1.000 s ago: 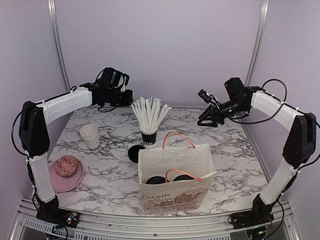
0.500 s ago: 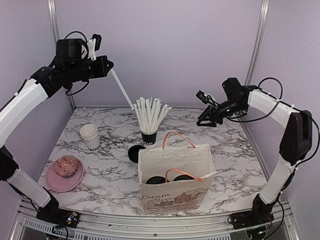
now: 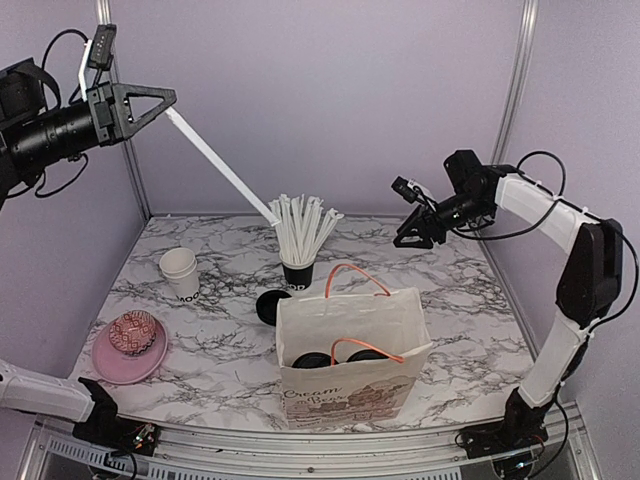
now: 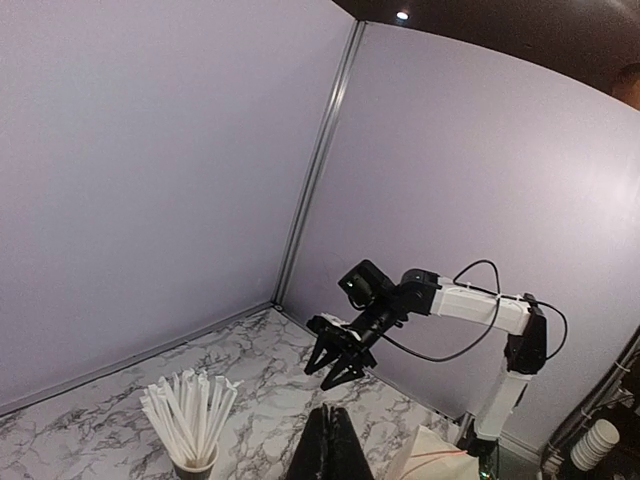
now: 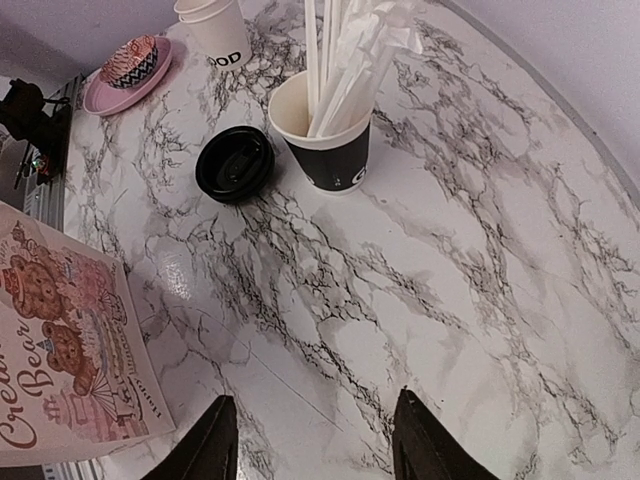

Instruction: Pack the takeout coffee

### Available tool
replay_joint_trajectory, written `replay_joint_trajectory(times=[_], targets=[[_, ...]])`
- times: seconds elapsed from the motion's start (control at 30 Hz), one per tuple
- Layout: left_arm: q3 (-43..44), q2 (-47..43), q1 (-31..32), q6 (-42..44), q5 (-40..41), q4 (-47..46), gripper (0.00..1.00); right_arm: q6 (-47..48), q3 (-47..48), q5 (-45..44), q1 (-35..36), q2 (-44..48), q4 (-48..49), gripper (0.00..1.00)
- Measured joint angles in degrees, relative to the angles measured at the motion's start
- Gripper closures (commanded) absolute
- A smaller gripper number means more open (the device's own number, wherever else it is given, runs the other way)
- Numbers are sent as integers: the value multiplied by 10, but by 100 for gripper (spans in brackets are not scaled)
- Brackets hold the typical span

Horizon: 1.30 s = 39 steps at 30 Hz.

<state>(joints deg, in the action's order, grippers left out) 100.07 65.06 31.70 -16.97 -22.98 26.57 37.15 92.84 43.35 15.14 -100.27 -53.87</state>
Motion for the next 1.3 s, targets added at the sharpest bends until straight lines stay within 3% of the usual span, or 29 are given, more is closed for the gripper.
replay_joint_trajectory(times=[0.17, 0.47, 0.63, 0.77, 0.87, 0.9, 0.97, 1.13, 1.3], targets=[[-33, -20, 26, -33, -67, 12, 100, 0, 1, 0, 0, 0, -4, 49], [-82, 26, 170, -55, -85, 1, 100, 6, 3, -2, 0, 3, -10, 48], [-139, 57, 230, -74, -58, -92, 100, 6, -2, -2, 0, 22, -10, 48], [-235, 82, 275, -110, -3, -258, 100, 6, -5, -3, 0, 38, -10, 48], [-258, 118, 299, -122, 26, -315, 100, 6, -5, -3, 0, 48, -10, 47], [-259, 133, 310, -123, 32, -330, 95, 6, -5, -4, 0, 50, -10, 46], [-260, 151, 327, -126, 40, -349, 71, 5, -6, -5, 0, 55, -10, 44], [-267, 155, 345, -121, 54, -360, 50, 3, -6, -10, 0, 57, -10, 38], [-232, 133, 343, -59, 137, -234, 29, -5, -2, -37, 0, 66, -10, 36]])
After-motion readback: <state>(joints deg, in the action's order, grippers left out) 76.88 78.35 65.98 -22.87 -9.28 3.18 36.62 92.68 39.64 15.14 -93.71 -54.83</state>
